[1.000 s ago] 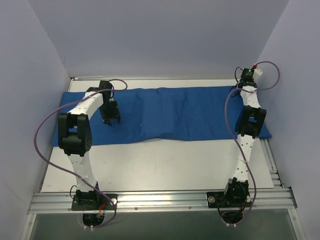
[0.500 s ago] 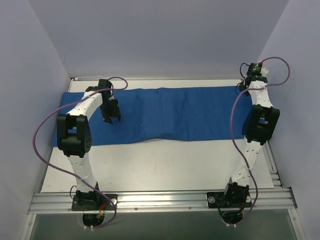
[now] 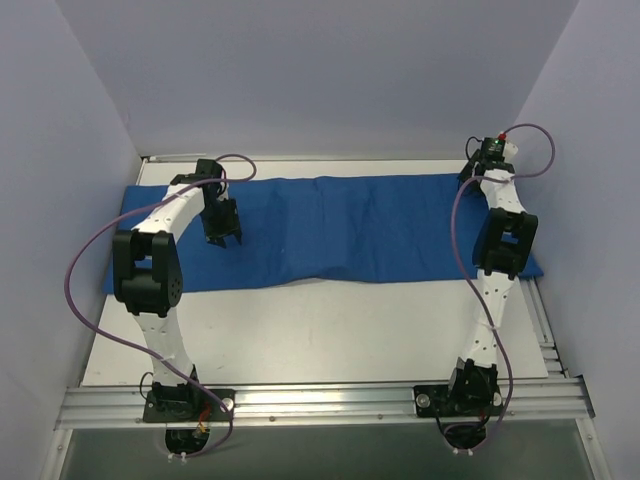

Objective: Open and lay out the surgical kit
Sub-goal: Open the surgical kit at the center of the board.

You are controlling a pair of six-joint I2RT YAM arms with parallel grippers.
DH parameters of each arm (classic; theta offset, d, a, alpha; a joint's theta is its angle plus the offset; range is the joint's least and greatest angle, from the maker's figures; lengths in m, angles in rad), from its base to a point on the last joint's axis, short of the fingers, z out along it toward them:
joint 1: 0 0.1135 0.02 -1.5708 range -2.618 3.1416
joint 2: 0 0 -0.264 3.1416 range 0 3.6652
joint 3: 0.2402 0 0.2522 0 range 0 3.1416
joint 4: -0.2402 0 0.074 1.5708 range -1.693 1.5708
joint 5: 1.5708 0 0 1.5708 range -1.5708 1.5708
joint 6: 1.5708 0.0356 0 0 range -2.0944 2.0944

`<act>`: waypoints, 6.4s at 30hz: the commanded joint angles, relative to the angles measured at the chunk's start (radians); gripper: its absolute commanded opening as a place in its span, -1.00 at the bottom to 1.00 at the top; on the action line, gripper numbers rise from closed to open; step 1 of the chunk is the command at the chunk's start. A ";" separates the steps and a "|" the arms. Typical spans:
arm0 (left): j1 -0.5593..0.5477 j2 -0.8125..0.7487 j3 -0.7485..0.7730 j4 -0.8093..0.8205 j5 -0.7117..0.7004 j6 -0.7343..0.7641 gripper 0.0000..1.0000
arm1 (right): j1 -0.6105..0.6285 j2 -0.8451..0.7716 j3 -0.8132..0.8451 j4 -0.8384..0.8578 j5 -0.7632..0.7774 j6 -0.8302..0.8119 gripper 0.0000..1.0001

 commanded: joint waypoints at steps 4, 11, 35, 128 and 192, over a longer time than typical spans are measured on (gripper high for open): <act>0.006 -0.030 -0.004 0.046 0.021 -0.007 0.09 | -0.002 -0.001 0.047 0.094 0.058 0.001 0.24; 0.006 -0.001 0.001 0.054 0.032 -0.017 0.12 | -0.002 0.068 0.169 0.053 0.109 0.027 0.33; 0.006 0.025 0.019 0.057 0.037 -0.041 0.22 | 0.002 0.174 0.243 0.080 0.152 -0.003 0.24; 0.031 -0.030 0.022 0.069 0.076 -0.017 0.24 | -0.021 -0.182 0.105 -0.188 0.054 0.004 -1.00; 0.097 -0.071 0.003 -0.004 0.109 -0.010 0.24 | 0.036 -0.675 -0.789 -0.329 -0.189 0.037 -0.05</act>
